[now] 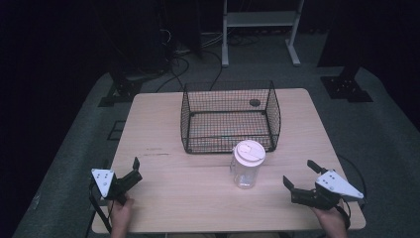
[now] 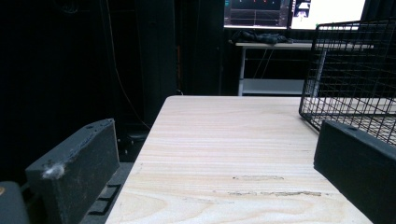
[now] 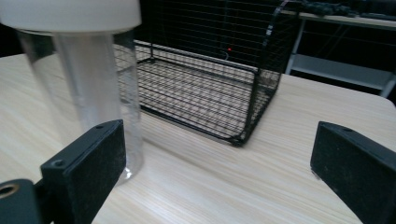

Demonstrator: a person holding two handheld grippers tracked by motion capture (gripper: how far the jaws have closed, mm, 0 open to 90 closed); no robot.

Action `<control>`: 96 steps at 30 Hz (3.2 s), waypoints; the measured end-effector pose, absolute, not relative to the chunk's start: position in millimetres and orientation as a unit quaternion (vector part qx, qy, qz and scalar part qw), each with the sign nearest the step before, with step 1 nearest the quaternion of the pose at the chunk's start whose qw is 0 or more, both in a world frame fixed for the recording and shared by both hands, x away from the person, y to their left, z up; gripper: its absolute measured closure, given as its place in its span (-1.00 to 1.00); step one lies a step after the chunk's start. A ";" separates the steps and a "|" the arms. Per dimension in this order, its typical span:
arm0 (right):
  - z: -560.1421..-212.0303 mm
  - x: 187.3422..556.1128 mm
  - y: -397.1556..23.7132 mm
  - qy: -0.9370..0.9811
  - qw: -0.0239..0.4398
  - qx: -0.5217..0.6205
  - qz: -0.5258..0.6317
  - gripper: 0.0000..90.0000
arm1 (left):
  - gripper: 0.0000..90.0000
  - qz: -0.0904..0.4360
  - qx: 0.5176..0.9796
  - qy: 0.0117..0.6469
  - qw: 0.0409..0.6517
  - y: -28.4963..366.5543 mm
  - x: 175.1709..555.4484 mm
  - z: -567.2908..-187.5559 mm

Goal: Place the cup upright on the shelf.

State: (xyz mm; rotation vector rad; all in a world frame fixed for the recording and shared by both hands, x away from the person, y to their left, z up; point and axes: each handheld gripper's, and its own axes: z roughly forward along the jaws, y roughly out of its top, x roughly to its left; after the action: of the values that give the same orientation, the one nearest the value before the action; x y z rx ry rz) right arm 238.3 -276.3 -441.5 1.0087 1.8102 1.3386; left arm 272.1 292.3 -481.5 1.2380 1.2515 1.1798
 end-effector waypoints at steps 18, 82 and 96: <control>-425.1 235.0 -241.0 0.718 0.309 0.332 0.528 -0.95 | -1.00 0.486 0.509 0.515 0.489 292.1 271.8 -481.4; -414.9 280.4 -161.7 0.730 0.310 0.296 0.532 -0.97 | -1.00 0.484 0.508 0.514 0.493 292.8 271.7 -481.4; -417.3 280.0 -162.3 0.725 0.321 0.289 0.537 -0.91 | -1.00 0.484 0.507 0.514 0.494 292.7 271.6 -481.3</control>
State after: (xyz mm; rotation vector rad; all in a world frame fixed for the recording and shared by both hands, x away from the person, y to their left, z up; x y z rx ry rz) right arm 280.0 -162.3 -417.3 0.7585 1.9046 1.4115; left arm 271.6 292.7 -481.3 1.2307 1.2460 1.1749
